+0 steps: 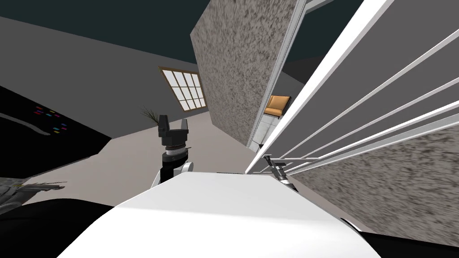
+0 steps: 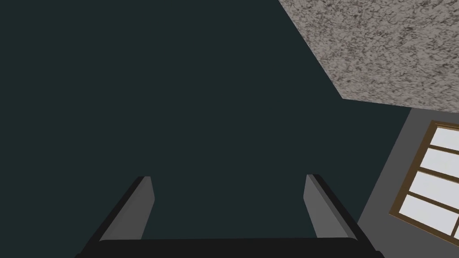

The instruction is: Pull the door open

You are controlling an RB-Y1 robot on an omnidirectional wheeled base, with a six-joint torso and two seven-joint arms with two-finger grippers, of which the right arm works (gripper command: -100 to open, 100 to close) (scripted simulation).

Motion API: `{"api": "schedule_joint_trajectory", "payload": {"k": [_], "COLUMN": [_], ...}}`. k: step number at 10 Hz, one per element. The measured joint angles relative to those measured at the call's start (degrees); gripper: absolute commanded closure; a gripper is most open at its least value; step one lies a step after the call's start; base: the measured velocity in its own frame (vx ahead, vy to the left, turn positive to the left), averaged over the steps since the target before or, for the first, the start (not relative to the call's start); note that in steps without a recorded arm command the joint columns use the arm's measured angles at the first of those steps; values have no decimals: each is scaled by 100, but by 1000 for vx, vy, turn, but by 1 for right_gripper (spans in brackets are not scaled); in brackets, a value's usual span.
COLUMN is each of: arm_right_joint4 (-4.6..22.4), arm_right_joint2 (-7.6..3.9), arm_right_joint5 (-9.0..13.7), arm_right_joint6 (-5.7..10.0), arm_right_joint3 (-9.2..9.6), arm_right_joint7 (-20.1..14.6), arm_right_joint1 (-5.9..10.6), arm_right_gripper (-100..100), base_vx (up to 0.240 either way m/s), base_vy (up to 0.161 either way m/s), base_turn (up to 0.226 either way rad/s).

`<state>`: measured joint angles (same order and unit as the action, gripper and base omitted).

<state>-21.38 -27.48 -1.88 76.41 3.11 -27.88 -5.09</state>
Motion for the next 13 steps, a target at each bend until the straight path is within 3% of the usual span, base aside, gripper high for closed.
{"api": "schedule_joint_trajectory", "payload": {"k": [1, 3, 4, 5, 7, 9, 12, 13], "arm_right_joint4": [136, -71, 58, -91, -175, -168, -367, -240], "arm_right_joint2": [-1, -19, -22, -33, -29, -33, -43, -31], "arm_right_joint5": [-3, 0, -4, 0, 39, 108, 250, 289], "arm_right_joint6": [79, 5, 70, 32, -49, -121, -348, -332], "arm_right_joint3": [-1, -7, -5, -12, 37, 114, 260, 334], "arm_right_joint7": [0, -11, -15, -18, 0, 34, 103, 121], "arm_right_joint1": [54, -82, -31, -121, -131, -24, 11, 120], "arm_right_gripper": [100, 100, 100, 100, 100, 100, 100, 100], "base_vx": [-167, -180, -182, -77, -167, -169, -203, -140], "base_vy": [-39, -66, -67, -23, -42, -43, -77, -56], "base_turn": [52, 144, 152, 36, 112, 77, 109, 46]}}
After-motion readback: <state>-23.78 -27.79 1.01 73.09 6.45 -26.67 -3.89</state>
